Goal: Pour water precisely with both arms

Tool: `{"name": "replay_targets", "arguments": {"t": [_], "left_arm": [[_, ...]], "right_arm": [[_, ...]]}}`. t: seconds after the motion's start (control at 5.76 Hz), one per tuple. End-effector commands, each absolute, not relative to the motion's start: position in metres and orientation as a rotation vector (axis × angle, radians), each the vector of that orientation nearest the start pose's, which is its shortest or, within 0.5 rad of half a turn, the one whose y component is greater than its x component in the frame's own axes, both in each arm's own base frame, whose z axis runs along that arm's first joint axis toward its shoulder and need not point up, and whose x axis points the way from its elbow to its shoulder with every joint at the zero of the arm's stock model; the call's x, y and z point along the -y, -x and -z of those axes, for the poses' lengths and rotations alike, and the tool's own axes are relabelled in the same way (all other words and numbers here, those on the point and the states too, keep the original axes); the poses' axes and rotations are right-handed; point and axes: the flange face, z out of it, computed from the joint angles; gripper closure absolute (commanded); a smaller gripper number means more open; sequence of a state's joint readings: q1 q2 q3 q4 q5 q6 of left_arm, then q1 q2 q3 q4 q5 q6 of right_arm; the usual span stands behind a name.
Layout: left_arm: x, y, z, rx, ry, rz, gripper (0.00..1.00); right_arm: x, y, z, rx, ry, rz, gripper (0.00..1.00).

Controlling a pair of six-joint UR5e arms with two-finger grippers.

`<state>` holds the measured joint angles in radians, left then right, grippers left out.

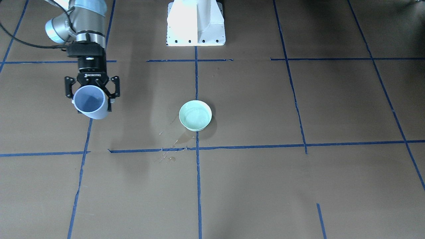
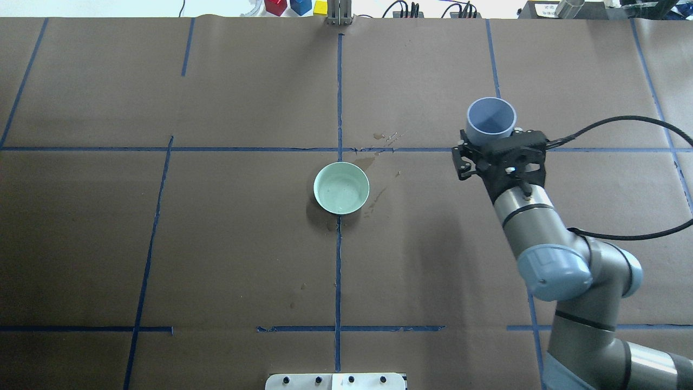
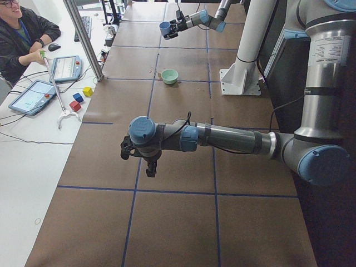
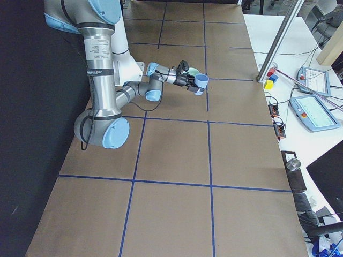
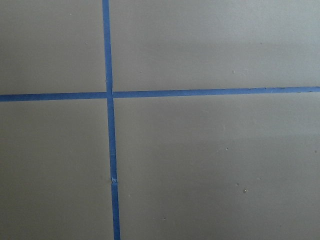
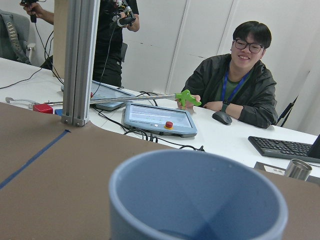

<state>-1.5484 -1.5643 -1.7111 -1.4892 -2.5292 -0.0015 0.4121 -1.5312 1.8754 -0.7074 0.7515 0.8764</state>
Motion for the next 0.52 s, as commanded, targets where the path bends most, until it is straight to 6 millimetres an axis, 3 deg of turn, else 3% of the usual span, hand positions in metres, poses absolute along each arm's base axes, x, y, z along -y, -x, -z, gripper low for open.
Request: {"name": "replay_targets", "arguments": {"t": [0.0, 0.17, 0.35], "left_arm": [[0.489, 0.041, -0.573, -0.958, -0.064, -0.057, 0.00], [0.489, 0.041, -0.571, -0.956, -0.067, -0.059, 0.00], [0.489, 0.041, -0.571, -0.956, -0.068, -0.059, 0.00]], "right_arm": [[0.361, 0.301, -0.470, 0.625, -1.186, -0.296, 1.00], [0.357, 0.292, -0.530, 0.644, -1.189, -0.315, 1.00], [0.356, 0.286, -0.570, 0.620, -1.188, -0.312, 1.00]]}}
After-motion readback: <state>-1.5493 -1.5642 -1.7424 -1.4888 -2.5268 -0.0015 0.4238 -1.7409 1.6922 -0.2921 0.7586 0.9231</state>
